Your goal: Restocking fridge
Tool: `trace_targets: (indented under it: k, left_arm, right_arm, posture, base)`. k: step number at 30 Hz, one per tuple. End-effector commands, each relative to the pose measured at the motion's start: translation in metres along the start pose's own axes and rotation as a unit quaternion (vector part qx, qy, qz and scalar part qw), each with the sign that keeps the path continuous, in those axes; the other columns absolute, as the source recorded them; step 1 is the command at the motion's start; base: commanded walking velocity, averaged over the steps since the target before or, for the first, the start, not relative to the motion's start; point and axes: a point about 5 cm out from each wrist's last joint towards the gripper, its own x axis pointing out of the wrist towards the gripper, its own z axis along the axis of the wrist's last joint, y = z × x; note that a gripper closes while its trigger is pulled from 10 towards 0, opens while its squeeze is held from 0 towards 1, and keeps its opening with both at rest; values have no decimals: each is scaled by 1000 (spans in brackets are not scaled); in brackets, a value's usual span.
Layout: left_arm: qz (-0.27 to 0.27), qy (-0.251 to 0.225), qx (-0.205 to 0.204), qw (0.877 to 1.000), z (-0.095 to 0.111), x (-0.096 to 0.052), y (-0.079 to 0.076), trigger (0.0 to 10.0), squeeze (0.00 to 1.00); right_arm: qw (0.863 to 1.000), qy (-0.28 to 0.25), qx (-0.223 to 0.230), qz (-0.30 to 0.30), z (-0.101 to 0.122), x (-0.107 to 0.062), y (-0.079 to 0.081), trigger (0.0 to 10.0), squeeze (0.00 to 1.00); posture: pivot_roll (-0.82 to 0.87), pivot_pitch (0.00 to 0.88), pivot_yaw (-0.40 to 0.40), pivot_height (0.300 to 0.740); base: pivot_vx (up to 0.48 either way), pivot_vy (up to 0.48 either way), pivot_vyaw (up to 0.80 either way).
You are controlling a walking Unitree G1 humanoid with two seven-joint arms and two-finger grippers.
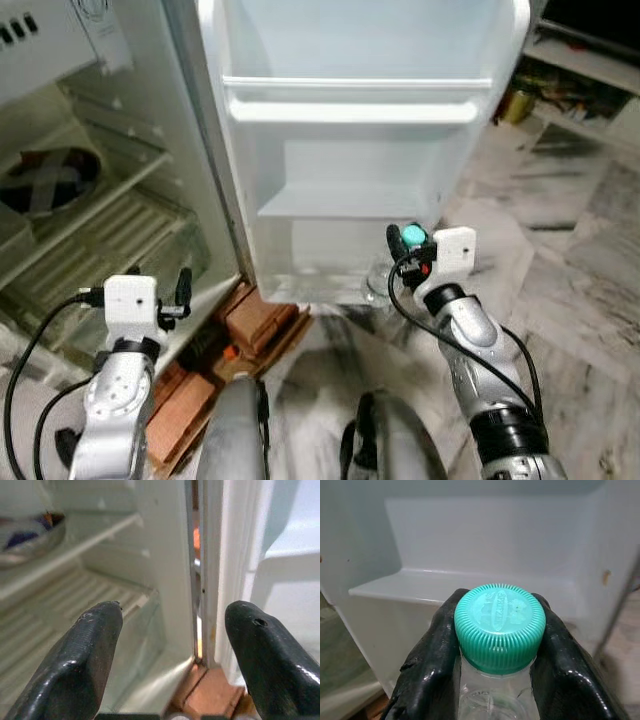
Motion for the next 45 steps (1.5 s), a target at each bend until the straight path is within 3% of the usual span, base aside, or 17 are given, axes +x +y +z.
trace_targets:
  k: [1, 12, 18, 24, 30, 45]
  left_arm:
    - [-3, -11, 8, 1000, 5, 0, -3, 10000, 0]
    - [-27, -15, 31, 999, 5, 3, -13, 10000, 0]
    - [-23, -25, 29, 999, 9, 9, -13, 10000, 0]
    - [-22, -21, 16, 999, 5, 8, -15, 10000, 0]
    - [-23, -22, 13, 999, 5, 7, -15, 10000, 0]
    - [-29, -25, 7, 999, 3, 7, -19, 10000, 0]
  right_arm:
    - [1000, -25, -10, -9, 10, 2, -3, 10000, 0]
    - [997, -62, -33, -39, 22, 13, -4, 10000, 0]
    - [997, -61, -43, -31, 20, 12, -1, 10000, 0]
    - [994, -71, -80, -7, 25, 17, 2, 10000, 0]
    - [993, -74, -87, -10, 29, 22, -2, 10000, 0]
    - [991, -74, -109, -18, 30, 27, -4, 10000, 0]
  posture:
    - [102, 124, -28, 642]
    - [79, 156, 43, 642]
    - [70, 162, 25, 642]
    - [57, 168, 9, 642]
    - [63, 171, 1, 642]
    - [59, 167, -11, 642]
  base:
    - [0, 0, 0]
    - [0, 0, 0]
    - [0, 0, 0]
    - [0, 0, 0]
    - [0, 0, 0]
    - [328, 0, 0]
